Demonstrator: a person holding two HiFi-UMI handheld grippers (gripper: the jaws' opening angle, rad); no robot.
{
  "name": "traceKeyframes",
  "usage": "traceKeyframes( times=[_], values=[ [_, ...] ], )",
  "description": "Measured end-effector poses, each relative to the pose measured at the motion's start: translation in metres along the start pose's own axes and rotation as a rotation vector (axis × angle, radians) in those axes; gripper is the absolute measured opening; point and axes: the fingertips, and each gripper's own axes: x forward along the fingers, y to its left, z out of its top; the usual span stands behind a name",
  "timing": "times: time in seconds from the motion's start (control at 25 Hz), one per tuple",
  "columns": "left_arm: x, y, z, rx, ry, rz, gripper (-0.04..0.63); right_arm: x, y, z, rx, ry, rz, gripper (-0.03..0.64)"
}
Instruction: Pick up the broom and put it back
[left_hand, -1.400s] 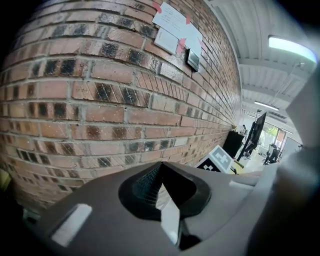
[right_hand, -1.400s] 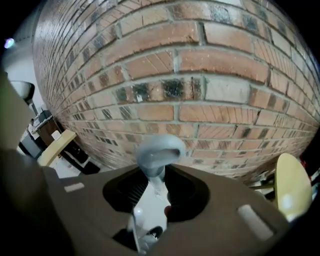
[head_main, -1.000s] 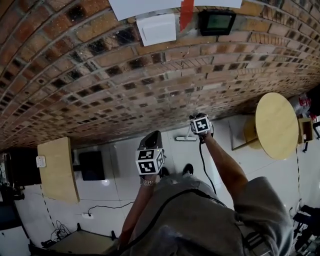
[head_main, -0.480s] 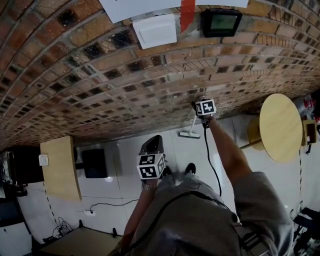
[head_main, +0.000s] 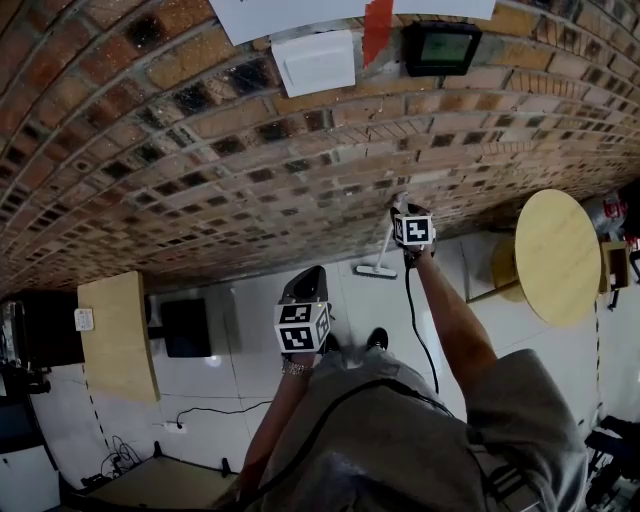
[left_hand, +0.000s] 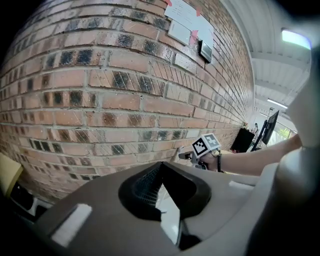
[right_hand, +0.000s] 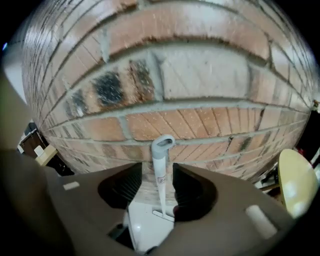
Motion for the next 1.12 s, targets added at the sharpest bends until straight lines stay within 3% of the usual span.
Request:
traceKeyframes(
  times=[0.16,0.32,0.52,0.72,1.12],
  values=[
    [0.011,-0.006,0.009,-0.002,-0.014,-0.034,0.005,-0.053,0.041,0.002,0.029,-0.065,0.031,0.103],
    [0.021,-0.023,0.025,0.016,-0.034,-0.081,0.005,-0.102,0.083,0.007,0.08,-0.049,0.014,0.038],
    [0.029,-0.042,0.035,0.057,-0.024,-0.121,0.005,-0.154,0.124,0.016,0.046,-0.074,0.032,0.001],
    [0.029,-0.055,0.037,0.09,-0.019,-0.155,0.005,-0.181,0.148,0.013,-0.003,-0.096,0.046,-0.002],
    [0.026,-0.087,0.032,0.137,-0.011,-0.22,0.005,-0.208,0.153,0.003,0.015,-0.127,0.071,-0.002]
  ],
)
